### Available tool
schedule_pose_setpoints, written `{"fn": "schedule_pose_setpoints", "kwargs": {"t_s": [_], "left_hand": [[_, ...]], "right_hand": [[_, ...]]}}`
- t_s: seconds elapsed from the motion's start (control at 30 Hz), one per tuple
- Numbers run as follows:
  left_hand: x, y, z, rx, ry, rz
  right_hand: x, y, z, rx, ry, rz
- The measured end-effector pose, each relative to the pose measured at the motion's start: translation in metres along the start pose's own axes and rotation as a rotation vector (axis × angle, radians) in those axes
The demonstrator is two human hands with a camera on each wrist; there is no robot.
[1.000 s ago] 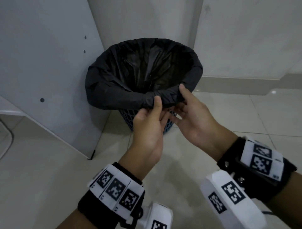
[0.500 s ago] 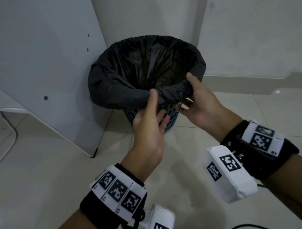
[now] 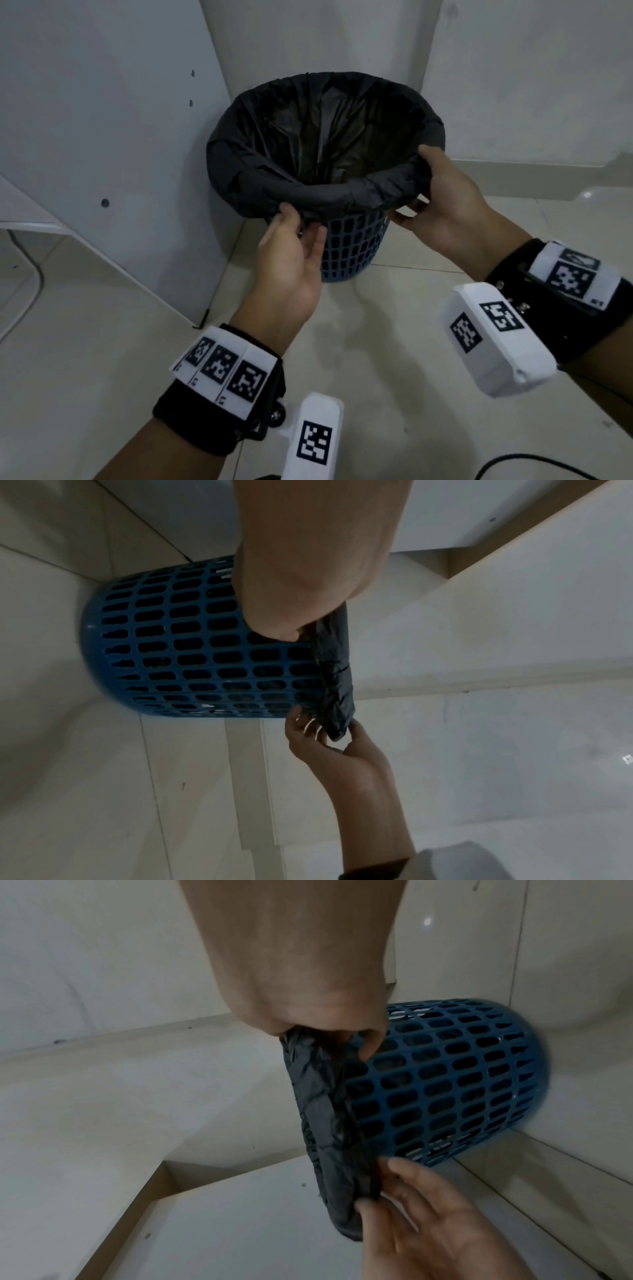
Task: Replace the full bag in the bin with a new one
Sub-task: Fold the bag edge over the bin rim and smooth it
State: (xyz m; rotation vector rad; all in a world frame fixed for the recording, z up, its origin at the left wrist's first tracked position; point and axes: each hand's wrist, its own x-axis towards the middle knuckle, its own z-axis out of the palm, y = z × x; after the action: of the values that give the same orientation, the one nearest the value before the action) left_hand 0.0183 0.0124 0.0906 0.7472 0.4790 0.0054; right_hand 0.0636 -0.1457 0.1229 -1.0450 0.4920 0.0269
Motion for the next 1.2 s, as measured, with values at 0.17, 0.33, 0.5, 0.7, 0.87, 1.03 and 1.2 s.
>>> {"fn": "schedule_pose_setpoints", "kwargs": {"t_s": [0.17, 0.33, 0.5, 0.7, 0.87, 1.03, 1.2], "left_hand": [[-0.016, -0.025, 0.009, 0.175, -0.112, -0.054], [-0.028, -0.041, 0.001, 0.201, -0.117, -0.062], [-0.024, -0.027, -0.011, 0.035, 0.01, 0.01], [-0.016, -0.015, -0.01, 0.048, 0.021, 0.017], [-0.009, -0.021, -0.01, 0.077, 0.028, 0.008], [-0.006, -0.016, -0.016, 0.024, 0.003, 0.033], [-0.005, -0.019, -0.023, 0.009, 0.068, 0.064]], "right_hand": [[-0.017, 0.009, -0.007, -0.491, 0.195, -0.812], [-0.015, 0.029, -0.008, -1.306, -0.194, -1.334], [0.002, 0.035, -0.009, -1.452, -0.292, -1.331], [0.008, 0.013, -0.026, -1.367, -0.309, -1.207], [0.003, 0.013, -0.048, -1.152, -0.167, -1.258], [-0.01, 0.043, -0.062, -0.281, 0.221, -0.426], [-0.004, 0.047, -0.06, -0.003, -0.178, -0.017]]}}
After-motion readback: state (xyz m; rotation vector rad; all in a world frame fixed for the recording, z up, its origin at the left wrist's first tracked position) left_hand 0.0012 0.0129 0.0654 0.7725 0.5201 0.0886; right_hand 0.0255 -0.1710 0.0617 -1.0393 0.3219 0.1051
